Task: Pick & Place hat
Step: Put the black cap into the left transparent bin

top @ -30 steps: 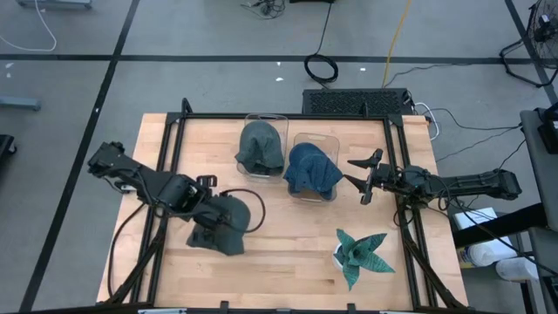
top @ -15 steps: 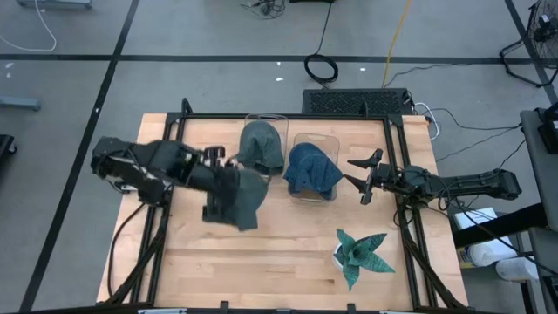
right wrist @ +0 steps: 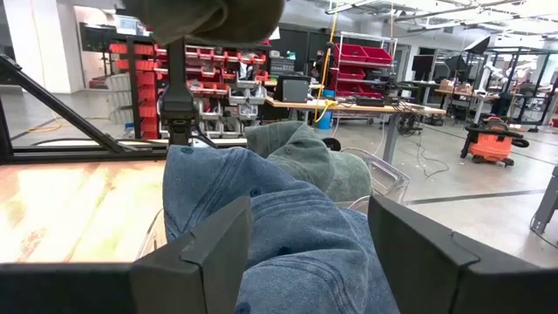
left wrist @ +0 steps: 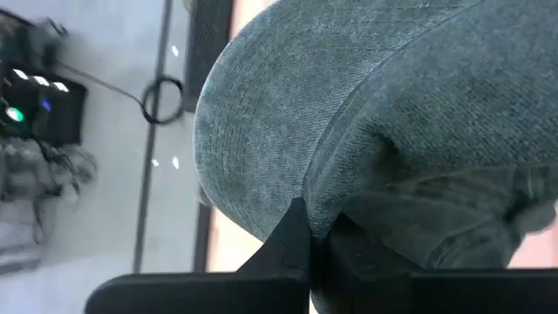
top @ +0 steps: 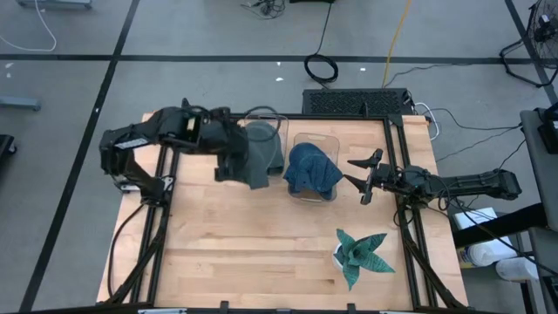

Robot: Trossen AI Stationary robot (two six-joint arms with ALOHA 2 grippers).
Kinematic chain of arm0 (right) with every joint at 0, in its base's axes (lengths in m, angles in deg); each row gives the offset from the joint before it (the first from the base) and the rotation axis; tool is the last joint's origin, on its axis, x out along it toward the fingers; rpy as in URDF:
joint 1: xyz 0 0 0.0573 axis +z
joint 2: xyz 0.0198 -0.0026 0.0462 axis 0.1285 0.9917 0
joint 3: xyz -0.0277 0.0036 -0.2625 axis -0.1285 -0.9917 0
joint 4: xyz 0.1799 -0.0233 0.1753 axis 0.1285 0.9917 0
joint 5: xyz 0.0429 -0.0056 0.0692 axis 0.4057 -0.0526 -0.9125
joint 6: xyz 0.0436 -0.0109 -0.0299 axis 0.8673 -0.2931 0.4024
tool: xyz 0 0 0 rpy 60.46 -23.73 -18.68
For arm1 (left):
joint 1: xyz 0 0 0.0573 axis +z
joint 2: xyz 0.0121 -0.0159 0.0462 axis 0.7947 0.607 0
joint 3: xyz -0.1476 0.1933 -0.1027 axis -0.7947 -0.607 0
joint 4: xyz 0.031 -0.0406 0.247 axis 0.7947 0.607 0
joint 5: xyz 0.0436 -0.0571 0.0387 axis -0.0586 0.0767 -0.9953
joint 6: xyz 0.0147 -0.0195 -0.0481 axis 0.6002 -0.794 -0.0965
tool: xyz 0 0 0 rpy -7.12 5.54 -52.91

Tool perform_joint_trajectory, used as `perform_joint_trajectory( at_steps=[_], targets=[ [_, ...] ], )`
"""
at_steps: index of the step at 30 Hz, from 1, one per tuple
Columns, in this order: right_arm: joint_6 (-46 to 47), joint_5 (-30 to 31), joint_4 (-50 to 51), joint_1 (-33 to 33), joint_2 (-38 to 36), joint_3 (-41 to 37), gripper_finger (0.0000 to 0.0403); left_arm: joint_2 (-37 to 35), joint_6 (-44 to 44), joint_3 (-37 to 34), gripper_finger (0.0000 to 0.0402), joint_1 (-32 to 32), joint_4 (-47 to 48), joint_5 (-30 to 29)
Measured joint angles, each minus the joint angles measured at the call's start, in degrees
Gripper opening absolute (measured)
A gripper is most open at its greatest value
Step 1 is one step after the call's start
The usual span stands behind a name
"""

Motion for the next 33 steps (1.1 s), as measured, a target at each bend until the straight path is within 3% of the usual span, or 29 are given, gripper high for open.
perform_joint_trajectory(
  at_steps=[10, 19, 33],
  targets=[
    [0.0, 0.0, 0.0, 0.0, 0.0, 0.0, 0.0222, 9.1, 13.0, 16.6, 0.0004, 4.1, 3.1, -5.2],
    [0.0, 0.0, 0.0, 0.0, 0.0, 0.0, 0.0222, 10.5, 19.2, 16.6, 0.0004, 11.4, 2.8, -11.5],
    [0.0, 0.0, 0.0, 0.0, 0.0, 0.0, 0.0222, 18.6, 22.1, 16.5, 0.0004, 17.6, 3.1, -5.2]
  ],
)
